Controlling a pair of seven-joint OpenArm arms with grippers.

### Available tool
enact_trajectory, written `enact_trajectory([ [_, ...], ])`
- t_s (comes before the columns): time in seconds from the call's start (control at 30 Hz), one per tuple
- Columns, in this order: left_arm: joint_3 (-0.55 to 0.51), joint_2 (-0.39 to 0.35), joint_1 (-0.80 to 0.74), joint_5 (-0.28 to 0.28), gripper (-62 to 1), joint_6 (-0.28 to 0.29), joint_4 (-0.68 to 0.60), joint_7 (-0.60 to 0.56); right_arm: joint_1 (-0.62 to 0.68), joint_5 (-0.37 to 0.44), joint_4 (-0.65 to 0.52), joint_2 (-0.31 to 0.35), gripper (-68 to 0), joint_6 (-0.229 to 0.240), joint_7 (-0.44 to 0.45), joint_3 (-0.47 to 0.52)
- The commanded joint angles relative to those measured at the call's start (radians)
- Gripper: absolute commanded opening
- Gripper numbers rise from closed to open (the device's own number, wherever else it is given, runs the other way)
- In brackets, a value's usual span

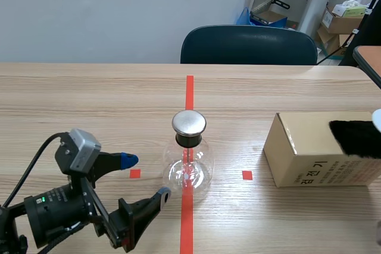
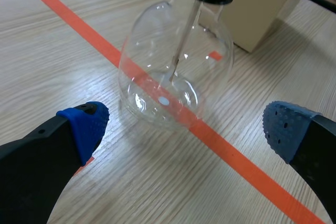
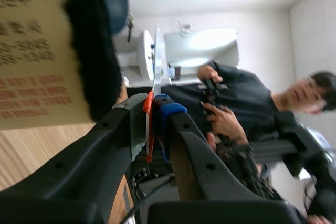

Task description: Do the electroscope experiment

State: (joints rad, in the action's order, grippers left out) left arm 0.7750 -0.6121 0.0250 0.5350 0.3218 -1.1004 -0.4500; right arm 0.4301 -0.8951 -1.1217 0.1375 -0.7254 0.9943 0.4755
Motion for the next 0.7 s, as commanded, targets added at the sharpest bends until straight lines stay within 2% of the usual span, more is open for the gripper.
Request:
enact_trajectory([
  [0.0,-0.004,-0.053,0.003,0.048,1.4,0.003,-0.057,-0.031,-0.02,-0.001,0.0,0.026,-66.5,-0.058,-0.001,-0.005],
  [0.03,-0.004,-0.071,0.003,0.076,1.4,-0.001,-0.069,-0.037,-0.029,-0.014,0.01,0.026,-66.5,-0.058,-0.001,-0.005],
  [0.1,-0.004,-0.1,0.003,0.094,1.4,-0.017,-0.093,-0.054,-0.042,-0.045,0.025,0.026,-66.5,-0.058,-0.004,-0.007],
  [0.3,-0.003,-0.175,-0.025,0.093,1.4,-0.02,-0.158,-0.074,-0.045,-0.144,0.047,0.025,-66.5,-0.058,-0.101,-0.021],
  [0.5,0.024,-0.231,-0.037,0.067,1.4,-0.012,-0.235,-0.085,-0.048,-0.232,0.048,0.026,-66.5,-0.045,-0.212,-0.032],
  [0.67,0.076,-0.291,-0.048,0.068,1.4,-0.013,-0.331,-0.103,-0.047,-0.251,0.048,0.026,-66.5,-0.005,-0.219,-0.032],
])
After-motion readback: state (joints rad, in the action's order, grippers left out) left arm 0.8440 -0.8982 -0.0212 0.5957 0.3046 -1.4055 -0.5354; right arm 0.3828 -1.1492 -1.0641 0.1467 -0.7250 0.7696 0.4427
